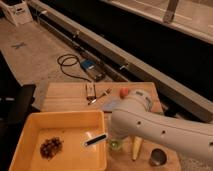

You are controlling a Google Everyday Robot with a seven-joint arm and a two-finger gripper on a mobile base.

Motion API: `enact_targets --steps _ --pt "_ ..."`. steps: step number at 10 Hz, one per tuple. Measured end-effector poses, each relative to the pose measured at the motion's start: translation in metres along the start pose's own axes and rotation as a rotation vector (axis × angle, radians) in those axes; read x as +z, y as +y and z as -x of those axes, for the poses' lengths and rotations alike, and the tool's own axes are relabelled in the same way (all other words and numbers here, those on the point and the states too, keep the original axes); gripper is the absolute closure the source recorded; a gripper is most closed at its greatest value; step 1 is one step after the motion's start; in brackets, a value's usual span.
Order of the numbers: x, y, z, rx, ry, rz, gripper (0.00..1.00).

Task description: Place brush in paper cup

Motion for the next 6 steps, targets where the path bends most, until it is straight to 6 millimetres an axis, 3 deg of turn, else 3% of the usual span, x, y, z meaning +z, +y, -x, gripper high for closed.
enact_targets --steps 4,6 --pt "0.02 -0.05 -0.022 -0.038 -0.009 0.01 1.0" --pt "0.021 -0.056 -0.034 -0.025 -0.077 -0.02 1.0"
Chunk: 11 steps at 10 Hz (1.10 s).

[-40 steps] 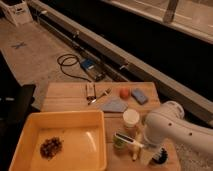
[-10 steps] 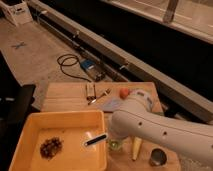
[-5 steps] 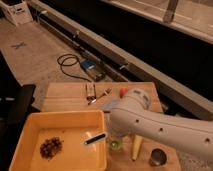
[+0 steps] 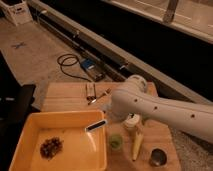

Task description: Place brush in paper cup

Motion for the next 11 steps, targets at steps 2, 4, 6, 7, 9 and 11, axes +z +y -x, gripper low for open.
enact_targets --steps 2,4,6,7,9,11 --pt "-0.004 0.003 -0.003 0.007 -0.08 -0.055 1.0" --pt "-0.006 0.003 -0.006 0.008 -0.132 -0.099 1.0" --pt "-0.011 0.001 -0.006 0.004 -0.163 -0.14 1.0" --pt "-0.014 -0.001 -0.006 0.002 -0.172 -0.158 1.0" --pt "-0.017 -0.006 -0.004 -0.01 -0.185 -0.181 1.0" --pt "-0.017 -0.012 -0.006 -0.017 -0.182 -0.181 1.0"
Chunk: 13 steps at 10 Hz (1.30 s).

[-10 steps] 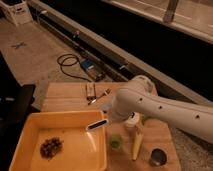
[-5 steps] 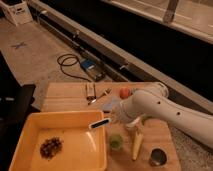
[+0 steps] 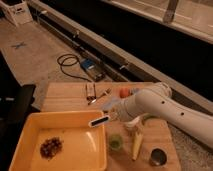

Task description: Place brush in paper cup

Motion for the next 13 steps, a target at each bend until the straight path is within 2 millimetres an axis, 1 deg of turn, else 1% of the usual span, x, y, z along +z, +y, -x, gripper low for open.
enact_targets --steps 2,5,8,11,13 --pt "0.004 -0.005 -0.001 -0.014 0.023 0.028 1.0" --pt "0.017 -0.01 -0.007 -0.025 0.054 0.083 1.0" --pt "0.031 -0.007 -0.021 -0.007 0.087 0.136 1.0" --pt "0.04 -0.004 -0.036 0.02 0.092 0.161 1.0" --pt "0.046 0.0 -0.042 0.033 0.089 0.171 1.0"
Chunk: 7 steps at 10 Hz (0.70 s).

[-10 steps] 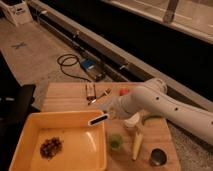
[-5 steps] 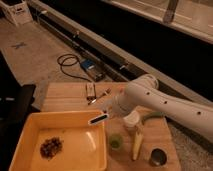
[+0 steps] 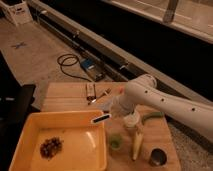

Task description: Place brush in paper cup

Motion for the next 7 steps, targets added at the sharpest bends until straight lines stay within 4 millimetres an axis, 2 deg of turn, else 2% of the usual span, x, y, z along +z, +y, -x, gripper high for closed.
enact_targets --steps 4,6,7 --pt "-0.001 0.009 -0.014 0.043 -0.003 -0.006 1.0" --pt "0.009 0.015 -0.017 0.08 -0.03 -0.009 0.73" --pt "0.01 0.015 -0.018 0.084 -0.034 -0.011 0.65"
